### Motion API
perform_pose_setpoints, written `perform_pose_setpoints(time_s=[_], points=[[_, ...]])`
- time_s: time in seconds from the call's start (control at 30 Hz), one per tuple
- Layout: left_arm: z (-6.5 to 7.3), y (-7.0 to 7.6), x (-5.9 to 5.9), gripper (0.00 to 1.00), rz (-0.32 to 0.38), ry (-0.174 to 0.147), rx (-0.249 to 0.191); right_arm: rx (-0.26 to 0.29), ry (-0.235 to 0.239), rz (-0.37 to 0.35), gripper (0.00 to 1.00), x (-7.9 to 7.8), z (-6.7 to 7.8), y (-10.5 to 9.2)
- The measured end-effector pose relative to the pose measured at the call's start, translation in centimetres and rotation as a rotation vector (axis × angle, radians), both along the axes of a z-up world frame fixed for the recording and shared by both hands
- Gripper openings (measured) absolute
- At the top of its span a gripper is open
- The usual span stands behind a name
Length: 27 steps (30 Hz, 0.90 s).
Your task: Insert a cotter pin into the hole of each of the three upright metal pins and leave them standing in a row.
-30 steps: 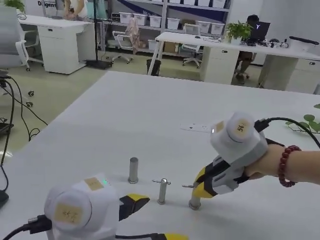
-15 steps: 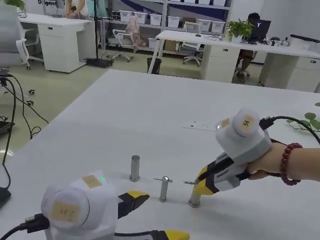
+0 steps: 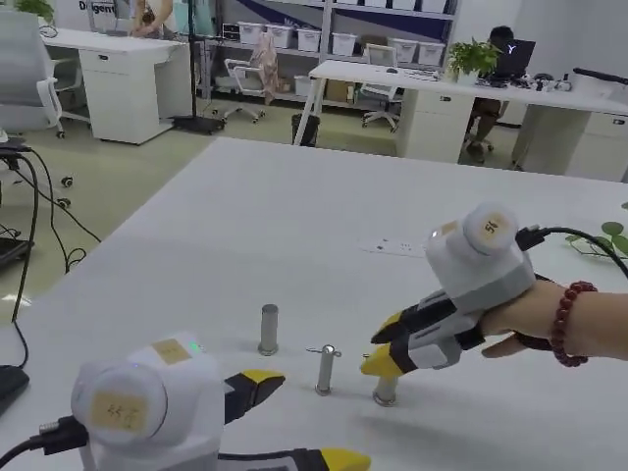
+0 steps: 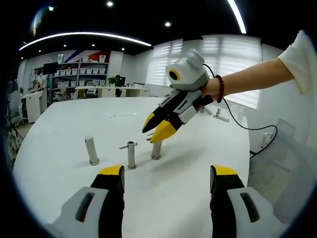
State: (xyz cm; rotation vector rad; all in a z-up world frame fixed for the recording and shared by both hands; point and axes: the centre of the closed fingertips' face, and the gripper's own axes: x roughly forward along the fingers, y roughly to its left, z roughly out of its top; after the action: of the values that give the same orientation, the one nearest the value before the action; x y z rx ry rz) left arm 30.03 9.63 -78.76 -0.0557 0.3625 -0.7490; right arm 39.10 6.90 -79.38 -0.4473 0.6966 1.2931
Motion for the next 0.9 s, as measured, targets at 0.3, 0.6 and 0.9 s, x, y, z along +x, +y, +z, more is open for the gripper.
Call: perform_pose_setpoints(time_s=[0.3, 0.6, 0.9], points=[[0.5, 1.1, -0.7, 0.77, 0.024, 0.0, -0.005, 0.065, -0.037, -0.03, 0.32, 1.3, 0.8, 4.7], [0.8, 2.7, -1.2, 0.85, 0.061, 0.002, -0.004, 0.081, -0.073, -0.056, 0.31, 2.9, -0.2, 8.2], [1.0, 3.3, -1.8, 0.91, 0.096, -0.003, 0.0, 0.07, -0.111, -0.056, 0.3, 3.7, -1.7, 10.8]])
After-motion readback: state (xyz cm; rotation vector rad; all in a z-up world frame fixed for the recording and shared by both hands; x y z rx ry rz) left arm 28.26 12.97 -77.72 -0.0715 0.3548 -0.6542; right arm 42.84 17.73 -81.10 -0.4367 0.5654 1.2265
